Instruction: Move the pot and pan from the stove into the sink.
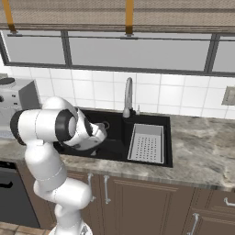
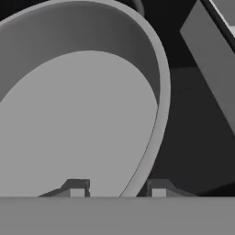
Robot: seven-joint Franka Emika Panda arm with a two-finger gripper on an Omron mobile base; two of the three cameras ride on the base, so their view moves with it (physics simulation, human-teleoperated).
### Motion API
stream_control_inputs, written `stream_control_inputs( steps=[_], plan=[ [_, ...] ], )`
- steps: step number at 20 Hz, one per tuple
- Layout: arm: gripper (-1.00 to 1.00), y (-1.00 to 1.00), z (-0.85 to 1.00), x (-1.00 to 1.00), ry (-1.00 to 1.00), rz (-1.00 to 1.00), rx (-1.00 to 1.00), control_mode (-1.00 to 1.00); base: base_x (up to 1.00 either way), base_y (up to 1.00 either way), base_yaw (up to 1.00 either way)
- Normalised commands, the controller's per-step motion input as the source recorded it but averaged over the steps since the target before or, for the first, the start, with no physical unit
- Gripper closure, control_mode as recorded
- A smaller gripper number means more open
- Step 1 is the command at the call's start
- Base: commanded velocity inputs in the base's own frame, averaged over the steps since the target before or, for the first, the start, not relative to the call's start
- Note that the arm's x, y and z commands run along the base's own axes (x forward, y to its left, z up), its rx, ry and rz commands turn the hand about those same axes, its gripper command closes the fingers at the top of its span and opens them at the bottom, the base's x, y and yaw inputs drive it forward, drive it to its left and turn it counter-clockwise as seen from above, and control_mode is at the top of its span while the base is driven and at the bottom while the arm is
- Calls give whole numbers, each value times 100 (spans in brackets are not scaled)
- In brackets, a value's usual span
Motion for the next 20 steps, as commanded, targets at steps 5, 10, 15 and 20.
stream_control_inputs(
  steps=[5,10,15,20],
  plan=[
    [-100,0,-4,5,0,-1,-1,-100,0,0,0],
    [-100,0,30,4,-9,-10,0,-100,0,0,0],
    [-100,0,83,0,-22,-13,2,-100,0,0,0],
    [-100,0,90,-8,-23,-11,1,-100,0,0,0]
  ],
)
